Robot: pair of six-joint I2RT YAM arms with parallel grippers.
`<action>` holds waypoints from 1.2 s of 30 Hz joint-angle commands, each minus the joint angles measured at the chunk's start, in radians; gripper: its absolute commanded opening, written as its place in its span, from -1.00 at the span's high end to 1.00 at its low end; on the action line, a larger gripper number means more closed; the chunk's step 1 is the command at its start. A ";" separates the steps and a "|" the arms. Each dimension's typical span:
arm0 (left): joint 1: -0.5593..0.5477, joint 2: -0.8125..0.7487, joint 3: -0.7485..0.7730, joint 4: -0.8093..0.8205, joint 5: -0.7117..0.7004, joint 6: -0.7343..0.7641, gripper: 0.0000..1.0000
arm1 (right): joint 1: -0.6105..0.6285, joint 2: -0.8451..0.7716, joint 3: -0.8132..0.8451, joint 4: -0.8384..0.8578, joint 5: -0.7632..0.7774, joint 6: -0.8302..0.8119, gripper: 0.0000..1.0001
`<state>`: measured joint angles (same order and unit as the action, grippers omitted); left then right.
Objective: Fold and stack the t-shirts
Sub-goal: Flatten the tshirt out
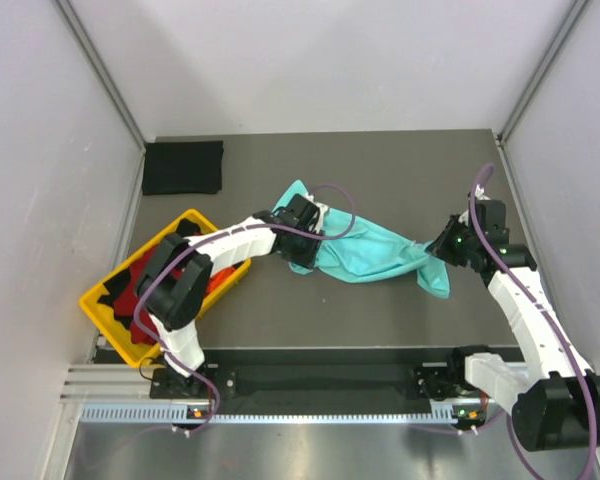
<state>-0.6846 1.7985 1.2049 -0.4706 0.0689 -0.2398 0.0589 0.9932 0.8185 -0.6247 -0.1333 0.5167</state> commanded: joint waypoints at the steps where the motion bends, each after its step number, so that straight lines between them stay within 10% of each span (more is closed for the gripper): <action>1: 0.000 -0.036 0.062 0.055 -0.032 0.048 0.54 | 0.007 -0.016 0.057 0.014 0.009 -0.007 1.00; 3: 0.000 -0.048 0.123 -0.067 -0.091 0.045 1.00 | 0.007 -0.021 0.082 -0.018 0.024 -0.012 1.00; 7: 0.002 -0.106 0.355 -0.331 -0.263 0.005 1.00 | 0.005 -0.037 0.185 -0.098 0.076 -0.017 1.00; 18: 0.003 -0.386 0.634 -0.419 -0.293 -0.085 1.00 | 0.005 -0.195 0.490 -0.372 0.208 -0.023 1.00; 29: 0.218 -0.045 0.788 -0.309 -0.124 -0.017 1.00 | 0.004 -0.032 0.420 -0.171 0.213 -0.041 1.00; 36: 0.359 0.316 0.961 0.123 0.003 -0.129 1.00 | -0.022 0.338 0.381 0.046 0.208 -0.043 0.99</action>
<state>-0.3855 2.0789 2.0518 -0.6209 0.0170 -0.2916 0.0559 1.2129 1.1938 -0.7212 0.0502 0.4908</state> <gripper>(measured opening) 0.018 0.011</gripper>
